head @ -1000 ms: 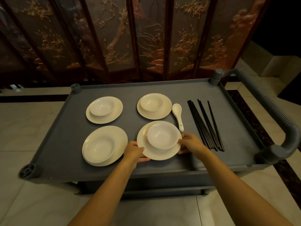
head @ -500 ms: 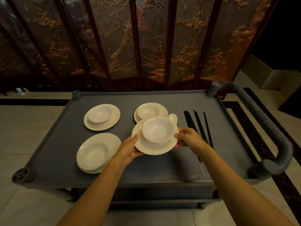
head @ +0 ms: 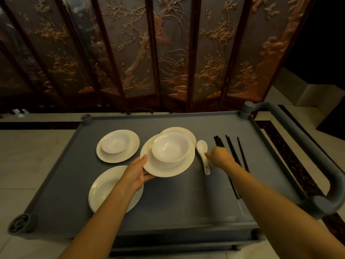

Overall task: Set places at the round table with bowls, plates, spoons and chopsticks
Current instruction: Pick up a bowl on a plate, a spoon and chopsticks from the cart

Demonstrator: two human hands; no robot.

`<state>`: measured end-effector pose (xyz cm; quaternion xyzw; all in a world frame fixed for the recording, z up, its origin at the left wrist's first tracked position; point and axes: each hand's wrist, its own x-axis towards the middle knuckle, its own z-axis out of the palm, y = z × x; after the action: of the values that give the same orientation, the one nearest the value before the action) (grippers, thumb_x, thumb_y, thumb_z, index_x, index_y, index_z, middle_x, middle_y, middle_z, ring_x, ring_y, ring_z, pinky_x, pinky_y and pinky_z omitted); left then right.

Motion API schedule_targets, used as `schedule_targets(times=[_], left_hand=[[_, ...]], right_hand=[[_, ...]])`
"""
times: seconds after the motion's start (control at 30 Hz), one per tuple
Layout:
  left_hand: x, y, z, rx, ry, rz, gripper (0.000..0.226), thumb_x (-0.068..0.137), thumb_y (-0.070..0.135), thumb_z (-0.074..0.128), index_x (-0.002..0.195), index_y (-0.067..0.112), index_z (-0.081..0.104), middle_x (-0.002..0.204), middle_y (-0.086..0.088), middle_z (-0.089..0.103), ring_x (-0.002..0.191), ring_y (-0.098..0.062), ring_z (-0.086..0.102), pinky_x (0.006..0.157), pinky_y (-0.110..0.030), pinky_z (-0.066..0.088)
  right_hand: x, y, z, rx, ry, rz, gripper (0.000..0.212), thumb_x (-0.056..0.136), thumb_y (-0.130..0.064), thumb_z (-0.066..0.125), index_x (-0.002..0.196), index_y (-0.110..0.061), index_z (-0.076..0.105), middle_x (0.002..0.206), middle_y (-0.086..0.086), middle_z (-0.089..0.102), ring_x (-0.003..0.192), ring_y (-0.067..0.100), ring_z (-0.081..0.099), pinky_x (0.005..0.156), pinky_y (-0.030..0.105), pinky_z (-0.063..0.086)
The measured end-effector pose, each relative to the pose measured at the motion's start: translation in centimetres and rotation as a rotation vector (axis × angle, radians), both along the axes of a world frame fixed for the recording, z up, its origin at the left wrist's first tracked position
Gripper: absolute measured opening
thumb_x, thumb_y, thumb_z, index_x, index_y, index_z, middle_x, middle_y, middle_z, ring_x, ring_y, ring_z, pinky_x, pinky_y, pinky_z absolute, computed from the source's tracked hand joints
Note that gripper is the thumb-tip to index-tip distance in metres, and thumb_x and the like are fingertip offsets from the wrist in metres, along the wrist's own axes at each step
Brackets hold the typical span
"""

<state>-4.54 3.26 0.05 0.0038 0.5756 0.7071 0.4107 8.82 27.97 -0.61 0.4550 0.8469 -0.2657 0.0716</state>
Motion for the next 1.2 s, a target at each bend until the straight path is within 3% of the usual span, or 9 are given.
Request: schedule_targets(times=[0.07, 0.17, 0.33, 0.67, 0.77, 0.87, 0.93, 1.07, 1.2], left_hand=[[-0.9, -0.1, 0.1, 0.0, -0.008, 0.006, 0.021, 0.098, 0.024, 0.044, 0.118, 0.028, 0.049, 0.103, 0.003, 0.064, 0.094, -0.02, 0.062, 0.069, -0.043, 0.055], [-2.3, 0.1, 0.1, -0.016, -0.029, 0.003, 0.016, 0.097, 0.023, 0.047, 0.112, 0.028, 0.051, 0.102, 0.002, 0.065, 0.093, -0.021, 0.063, 0.068, -0.045, 0.056], [-3.9, 0.6, -0.4, 0.0, -0.046, -0.063, 0.013, 0.096, 0.023, 0.049, 0.097, 0.032, 0.058, 0.104, 0.001, 0.066, 0.094, -0.022, 0.064, 0.068, -0.045, 0.057], [-4.3, 1.7, -0.6, 0.01, -0.08, -0.127, 0.013, 0.095, 0.022, 0.051, 0.102, 0.03, 0.059, 0.105, -0.001, 0.067, 0.097, -0.024, 0.064, 0.062, -0.042, 0.061], [-4.0, 2.2, -0.4, 0.022, -0.085, -0.128, 0.014, 0.095, 0.022, 0.051, 0.105, 0.03, 0.058, 0.106, -0.001, 0.067, 0.098, -0.024, 0.064, 0.063, -0.042, 0.061], [-3.4, 2.8, 0.0, 0.036, -0.112, -0.108, 0.015, 0.095, 0.022, 0.051, 0.108, 0.028, 0.055, 0.107, -0.002, 0.066, 0.098, -0.025, 0.064, 0.065, -0.045, 0.059], [-3.0, 3.3, 0.4, 0.044, -0.111, -0.1, 0.016, 0.096, 0.022, 0.05, 0.11, 0.028, 0.053, 0.108, -0.002, 0.066, 0.099, -0.025, 0.063, 0.067, -0.045, 0.058], [-2.2, 4.1, 1.0, 0.063, -0.08, -0.109, 0.016, 0.097, 0.023, 0.046, 0.111, 0.026, 0.054, 0.108, -0.002, 0.065, 0.099, -0.024, 0.062, 0.067, -0.043, 0.055], [-1.5, 4.6, 1.3, 0.076, -0.079, -0.106, 0.019, 0.098, 0.023, 0.045, 0.114, 0.024, 0.053, 0.108, -0.002, 0.065, 0.1, -0.024, 0.061, 0.073, -0.044, 0.053]], right_hand=[[-0.6, -0.5, -1.1, 0.007, -0.054, -0.009, 0.039, 0.09, -0.046, 0.051, 0.083, -0.008, 0.054, 0.066, 0.003, 0.051, 0.068, 0.021, 0.055, 0.06, 0.031, 0.044], [-1.2, -1.3, -2.4, 0.017, -0.027, -0.049, 0.043, 0.088, -0.044, 0.057, 0.104, -0.004, 0.059, 0.095, 0.012, 0.065, 0.088, 0.028, 0.065, 0.066, 0.033, 0.049], [-2.3, -2.2, -3.1, 0.064, -0.028, -0.145, 0.038, 0.091, -0.028, 0.057, 0.117, -0.001, 0.057, 0.113, 0.018, 0.064, 0.101, 0.033, 0.064, 0.08, 0.039, 0.054], [-1.8, -2.1, -2.6, 0.161, -0.029, -0.174, 0.027, 0.093, -0.012, 0.05, 0.113, 0.004, 0.056, 0.112, 0.021, 0.063, 0.101, 0.035, 0.063, 0.08, 0.04, 0.054], [-0.7, -0.8, -1.7, 0.178, 0.066, -0.202, 0.024, 0.095, -0.009, 0.043, 0.113, 0.004, 0.052, 0.112, 0.023, 0.059, 0.098, 0.037, 0.061, 0.076, 0.041, 0.049], [1.6, 1.1, -0.8, 0.151, 0.228, -0.266, 0.011, 0.096, -0.01, 0.041, 0.099, -0.002, 0.047, 0.094, 0.023, 0.054, 0.075, 0.033, 0.055, 0.066, 0.038, 0.041], [3.8, 2.7, -0.5, 0.164, 0.28, -0.337, 0.011, 0.094, -0.009, 0.046, 0.1, 0.0, 0.047, 0.089, 0.02, 0.051, 0.076, 0.033, 0.052, 0.067, 0.037, 0.04], [8.5, 4.9, -0.7, 0.231, 0.093, -0.423, 0.018, 0.091, -0.019, 0.056, 0.087, -0.004, 0.048, 0.069, 0.009, 0.048, 0.07, 0.03, 0.05, 0.059, 0.035, 0.043], [10.5, 5.1, -1.8, 0.239, -0.076, -0.328, 0.024, 0.095, -0.027, 0.047, 0.095, -0.005, 0.054, 0.081, 0.01, 0.053, 0.071, 0.027, 0.052, 0.062, 0.034, 0.047]])
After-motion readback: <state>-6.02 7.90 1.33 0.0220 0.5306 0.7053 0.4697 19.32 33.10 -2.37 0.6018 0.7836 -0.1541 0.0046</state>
